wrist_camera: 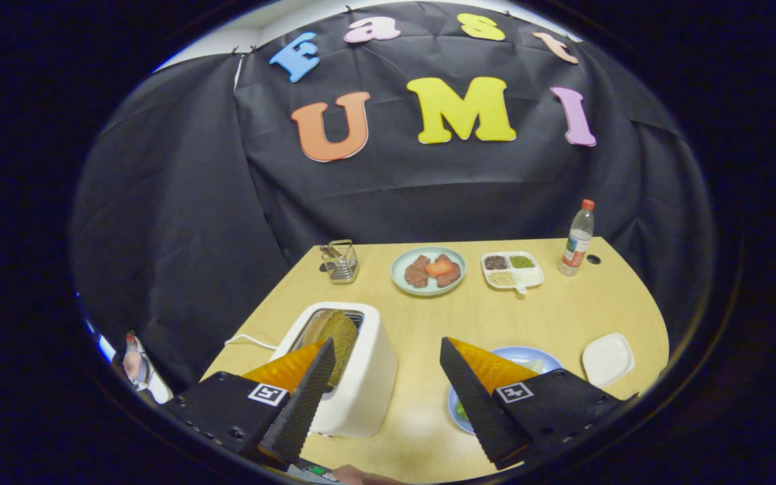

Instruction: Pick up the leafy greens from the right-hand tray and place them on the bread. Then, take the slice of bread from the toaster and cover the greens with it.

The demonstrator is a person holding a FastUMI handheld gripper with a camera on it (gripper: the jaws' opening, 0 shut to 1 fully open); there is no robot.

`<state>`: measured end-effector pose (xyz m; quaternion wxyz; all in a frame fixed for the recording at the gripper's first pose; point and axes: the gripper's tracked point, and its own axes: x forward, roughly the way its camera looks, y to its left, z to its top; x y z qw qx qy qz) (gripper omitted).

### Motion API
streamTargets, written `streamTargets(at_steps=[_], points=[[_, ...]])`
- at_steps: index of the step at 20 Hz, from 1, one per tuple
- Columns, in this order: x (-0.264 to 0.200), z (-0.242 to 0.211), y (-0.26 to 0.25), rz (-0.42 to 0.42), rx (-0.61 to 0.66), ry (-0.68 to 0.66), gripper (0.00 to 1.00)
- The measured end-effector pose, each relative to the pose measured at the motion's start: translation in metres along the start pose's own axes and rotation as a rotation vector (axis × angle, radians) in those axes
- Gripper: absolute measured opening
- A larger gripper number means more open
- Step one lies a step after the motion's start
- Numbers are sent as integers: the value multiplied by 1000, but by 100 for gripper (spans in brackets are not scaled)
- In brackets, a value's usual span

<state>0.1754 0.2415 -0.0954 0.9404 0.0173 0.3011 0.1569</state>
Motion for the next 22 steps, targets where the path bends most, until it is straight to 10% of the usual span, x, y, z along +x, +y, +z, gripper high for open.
streamTargets(at_steps=[11, 22], points=[[73, 0, 46, -66, -45, 98, 85], [74, -23, 52, -124, -36, 237, 12]])
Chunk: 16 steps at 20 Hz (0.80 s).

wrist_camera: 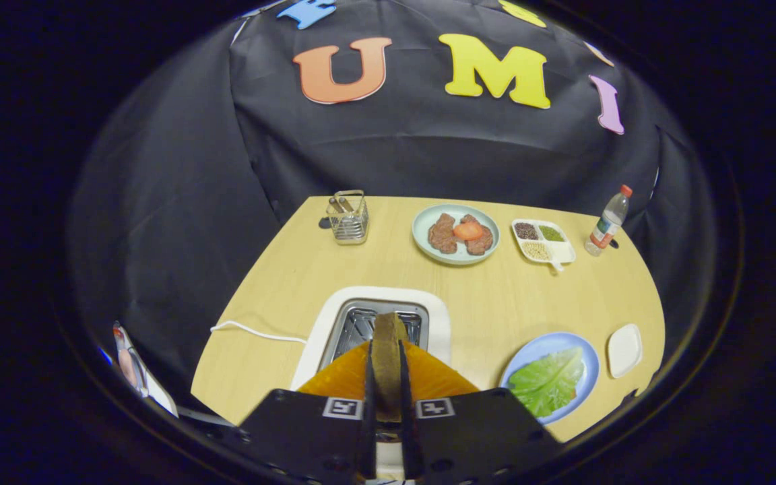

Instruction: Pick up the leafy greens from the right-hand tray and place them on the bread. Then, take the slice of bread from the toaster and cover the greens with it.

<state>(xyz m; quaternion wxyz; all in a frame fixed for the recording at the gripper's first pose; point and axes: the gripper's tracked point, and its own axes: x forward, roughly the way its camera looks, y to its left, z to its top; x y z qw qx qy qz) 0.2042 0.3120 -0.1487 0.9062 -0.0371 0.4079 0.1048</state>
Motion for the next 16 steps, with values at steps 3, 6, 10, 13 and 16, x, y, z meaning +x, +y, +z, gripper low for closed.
streamTargets(at_steps=[3, 6, 10, 13, 16], points=[[-18, 23, 1, 10, 6, -58, 8], [-48, 45, 2, 16, 9, -123, 8], [-87, 68, -3, 8, 14, -190, 8], [-109, 76, -20, -17, 21, -224, 8], [-116, 74, -43, -42, 30, -235, 7]])
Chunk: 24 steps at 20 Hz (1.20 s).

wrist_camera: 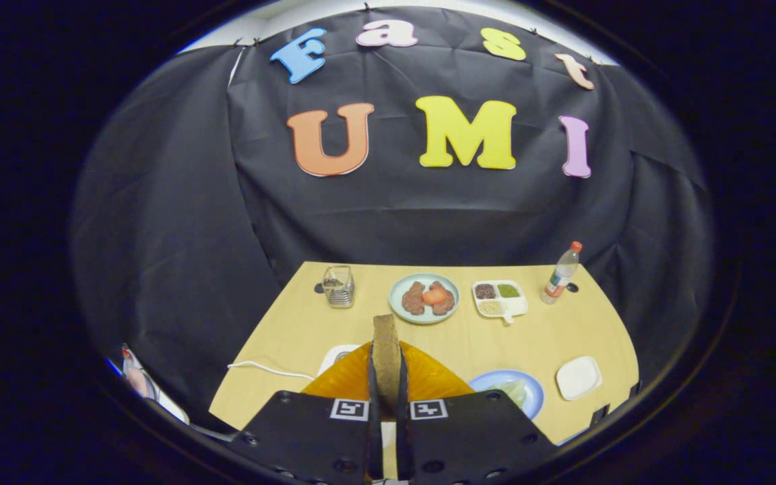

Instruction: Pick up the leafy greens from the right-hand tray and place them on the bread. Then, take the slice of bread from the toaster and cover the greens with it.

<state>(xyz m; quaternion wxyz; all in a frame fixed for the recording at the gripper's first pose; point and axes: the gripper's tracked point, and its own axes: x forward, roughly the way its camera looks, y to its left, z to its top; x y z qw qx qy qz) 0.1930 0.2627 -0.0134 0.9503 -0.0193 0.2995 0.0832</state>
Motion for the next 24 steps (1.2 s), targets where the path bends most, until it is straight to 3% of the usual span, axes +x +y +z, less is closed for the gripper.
streamTargets(at_steps=[13, 20, 24], points=[[62, -111, -131, -100, 85, 167, 8], [80, -170, -157, -27, 144, 277, 8], [87, -175, -180, -17, 125, 242, 9]])
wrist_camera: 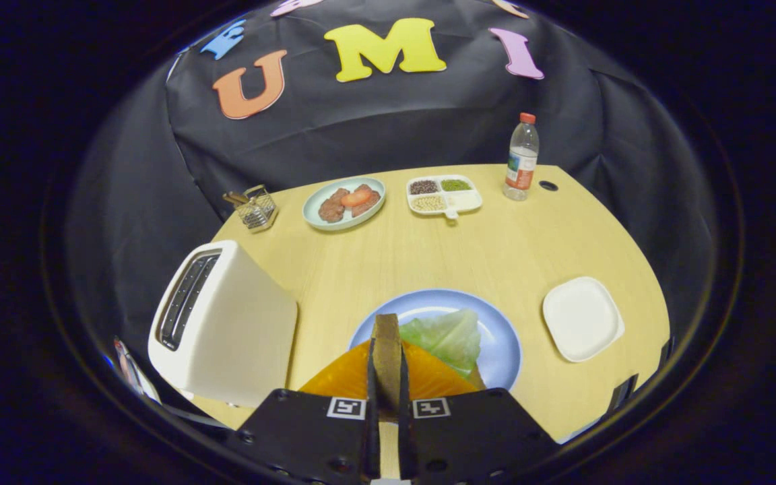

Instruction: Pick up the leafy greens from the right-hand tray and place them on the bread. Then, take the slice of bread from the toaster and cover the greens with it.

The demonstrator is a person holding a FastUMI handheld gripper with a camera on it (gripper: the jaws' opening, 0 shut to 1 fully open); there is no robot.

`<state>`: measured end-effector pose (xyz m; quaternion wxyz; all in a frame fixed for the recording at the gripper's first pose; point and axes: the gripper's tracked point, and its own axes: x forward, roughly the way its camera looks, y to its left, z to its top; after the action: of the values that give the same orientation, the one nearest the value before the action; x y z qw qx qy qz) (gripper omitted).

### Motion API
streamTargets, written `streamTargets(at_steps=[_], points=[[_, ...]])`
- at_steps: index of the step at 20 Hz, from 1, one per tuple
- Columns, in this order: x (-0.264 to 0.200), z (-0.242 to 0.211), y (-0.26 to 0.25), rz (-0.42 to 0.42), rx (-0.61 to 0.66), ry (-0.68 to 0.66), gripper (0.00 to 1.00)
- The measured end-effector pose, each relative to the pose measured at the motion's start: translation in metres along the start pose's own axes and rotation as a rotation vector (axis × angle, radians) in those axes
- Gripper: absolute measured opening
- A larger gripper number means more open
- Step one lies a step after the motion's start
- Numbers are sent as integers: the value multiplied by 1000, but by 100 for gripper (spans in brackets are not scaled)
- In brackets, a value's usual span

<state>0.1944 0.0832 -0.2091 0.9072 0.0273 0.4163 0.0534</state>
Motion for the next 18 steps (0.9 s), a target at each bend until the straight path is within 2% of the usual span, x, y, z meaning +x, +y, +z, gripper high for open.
streamTargets(at_steps=[3, 4, 6, 7, 9, 10, 12, 14, 18], points=[[10, -6, -21, 10, 12, 2, 11], [14, -9, -31, 6, 20, 11, 16], [23, -16, -51, -23, 44, 15, 17], [30, -20, -60, -35, 55, 20, 27], [40, -34, -71, -44, 87, 43, 30], [43, -36, -74, -32, 97, 46, 40], [42, -34, -75, -19, 109, 17, 41], [41, -31, -78, -13, 99, -7, 51], [42, -31, -79, -21, 85, -36, 58]])
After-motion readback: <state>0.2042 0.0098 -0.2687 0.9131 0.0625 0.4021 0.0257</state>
